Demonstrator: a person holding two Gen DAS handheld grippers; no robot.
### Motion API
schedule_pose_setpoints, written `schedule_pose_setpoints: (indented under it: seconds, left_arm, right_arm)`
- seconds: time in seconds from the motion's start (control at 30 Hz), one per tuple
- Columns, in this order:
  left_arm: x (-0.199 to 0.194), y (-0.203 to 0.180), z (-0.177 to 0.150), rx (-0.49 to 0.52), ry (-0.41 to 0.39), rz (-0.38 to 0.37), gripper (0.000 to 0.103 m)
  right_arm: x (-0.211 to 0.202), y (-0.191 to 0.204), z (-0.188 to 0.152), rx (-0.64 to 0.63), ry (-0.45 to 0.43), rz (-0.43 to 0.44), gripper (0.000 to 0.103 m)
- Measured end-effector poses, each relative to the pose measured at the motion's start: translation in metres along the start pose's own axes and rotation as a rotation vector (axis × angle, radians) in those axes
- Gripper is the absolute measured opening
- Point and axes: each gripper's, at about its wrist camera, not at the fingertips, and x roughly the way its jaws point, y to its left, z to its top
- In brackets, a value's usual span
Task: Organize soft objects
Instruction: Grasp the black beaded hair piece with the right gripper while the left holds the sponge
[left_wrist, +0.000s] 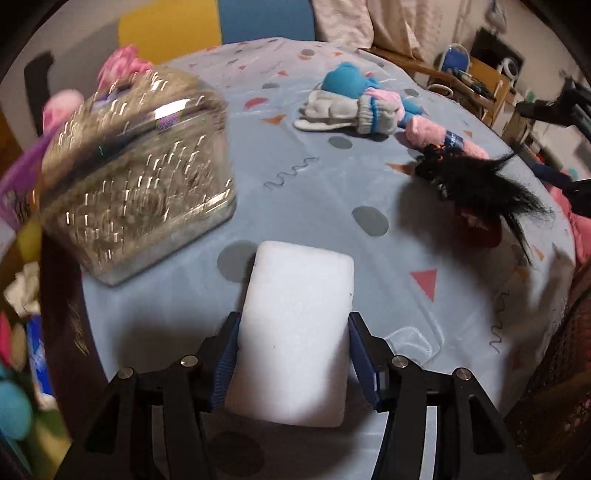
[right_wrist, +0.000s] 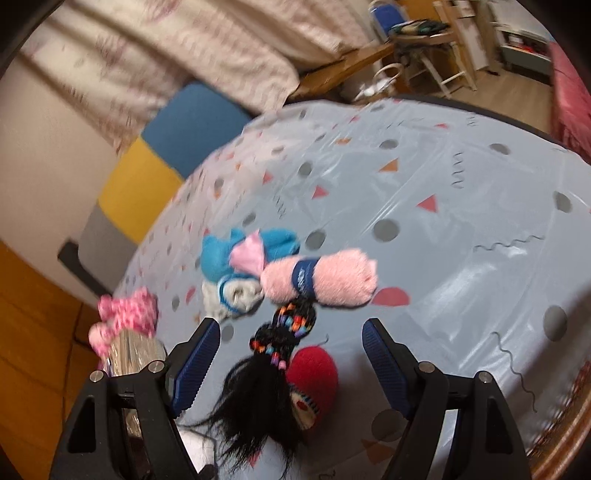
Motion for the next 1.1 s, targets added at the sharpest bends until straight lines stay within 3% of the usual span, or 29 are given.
schedule_pose_setpoints:
  seconds: [0.07,0.2,0.37,0.43,0.47,0.5,0.53,0.6,0.7,0.83,0.9,0.93,1.1]
  left_arm:
    - [-0.002,0.004,-0.003,-0.009,-0.021,-0.014,0.057]
    - [-0.001,0.003,-0.005,-0.012,-0.024,-0.017,0.057]
    - [-0.001,0.002,-0.007,-0.021,-0.050,-0.029,0.057]
    - [-0.001,0.003,-0.007,-0.030,-0.057,-0.037,0.057]
    - [-0.001,0.004,-0.006,-0.034,-0.061,-0.040,0.057]
    - [-0.002,0.004,-0.007,-0.035,-0.064,-0.042,0.057]
    - [-0.002,0.005,-0.007,-0.035,-0.067,-0.044,0.057]
    - [-0.004,0.006,-0.009,-0.041,-0.074,-0.055,0.057]
    - [-0.006,0.008,-0.013,-0.049,-0.085,-0.061,0.057]
    - [-0.007,0.009,-0.014,-0.053,-0.091,-0.067,0.057]
    - [-0.008,0.010,-0.015,-0.056,-0.094,-0.070,0.057]
    - [-0.009,0.010,-0.016,-0.056,-0.095,-0.069,0.057]
    - [-0.011,0.012,-0.021,-0.059,-0.106,-0.065,0.058]
  right_arm:
    - [0.011,0.009,0.001,-0.033,0.049,0.012,0.073]
    - [0.043,0.033,0.002,-0.090,0.177,0.006,0.071]
    - [0.099,0.060,-0.002,-0.194,0.356,-0.175,0.071]
    - [0.115,0.068,-0.007,-0.240,0.391,-0.199,0.061]
    - [0.124,0.073,-0.011,-0.282,0.426,-0.220,0.049]
    - [0.130,0.078,-0.015,-0.311,0.446,-0.234,0.030]
    - [0.133,0.088,-0.021,-0.357,0.451,-0.207,0.021]
    - [0.130,0.108,-0.034,-0.442,0.443,-0.108,0.016]
    - [0.126,0.129,-0.054,-0.527,0.455,-0.003,0.016]
    - [0.119,0.128,-0.056,-0.525,0.407,0.025,0.017]
    - [0.114,0.120,-0.050,-0.478,0.373,0.034,0.035]
    - [0.112,0.116,-0.046,-0.456,0.369,0.050,0.038]
    - [0.111,0.119,-0.044,-0.475,0.363,0.082,0.042]
